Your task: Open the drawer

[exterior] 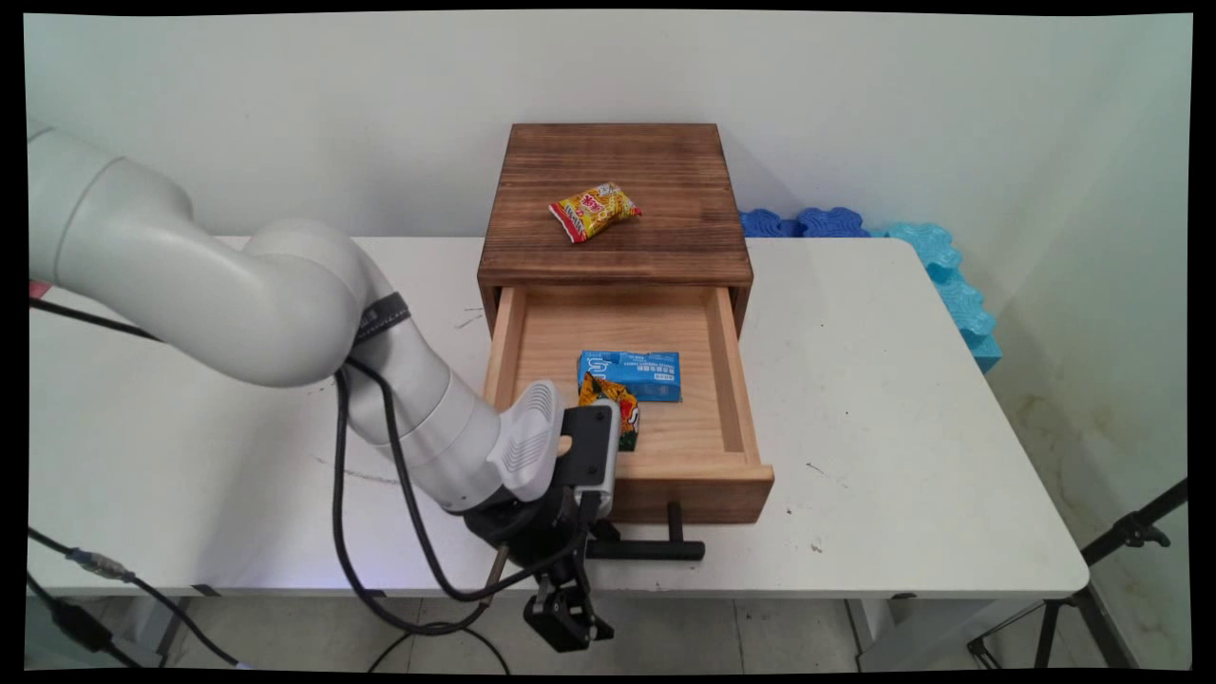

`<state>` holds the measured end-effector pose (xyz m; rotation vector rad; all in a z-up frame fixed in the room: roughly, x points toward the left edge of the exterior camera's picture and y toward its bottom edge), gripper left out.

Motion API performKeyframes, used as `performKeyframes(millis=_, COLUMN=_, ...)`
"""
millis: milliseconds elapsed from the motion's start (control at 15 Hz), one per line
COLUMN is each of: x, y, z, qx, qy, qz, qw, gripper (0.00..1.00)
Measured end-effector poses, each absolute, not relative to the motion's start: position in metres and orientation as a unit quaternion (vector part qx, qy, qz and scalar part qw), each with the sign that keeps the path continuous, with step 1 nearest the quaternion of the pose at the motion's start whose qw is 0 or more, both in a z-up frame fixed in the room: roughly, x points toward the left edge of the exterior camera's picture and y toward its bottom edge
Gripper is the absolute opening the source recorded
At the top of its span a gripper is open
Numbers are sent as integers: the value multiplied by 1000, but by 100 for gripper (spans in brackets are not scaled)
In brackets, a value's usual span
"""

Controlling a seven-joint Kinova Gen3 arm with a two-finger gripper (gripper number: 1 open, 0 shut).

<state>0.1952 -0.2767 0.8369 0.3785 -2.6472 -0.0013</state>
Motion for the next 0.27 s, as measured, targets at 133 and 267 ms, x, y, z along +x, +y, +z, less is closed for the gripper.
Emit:
performKeyframes(millis=133, x=195, y=-271, z=838, qx=135, qy=-963, qz=-2, qw=233, gripper=100)
performKeyframes(millis=267, x=195, y=-268, z=839, qx=129, qy=-963, qz=0, qw=236, gripper=100)
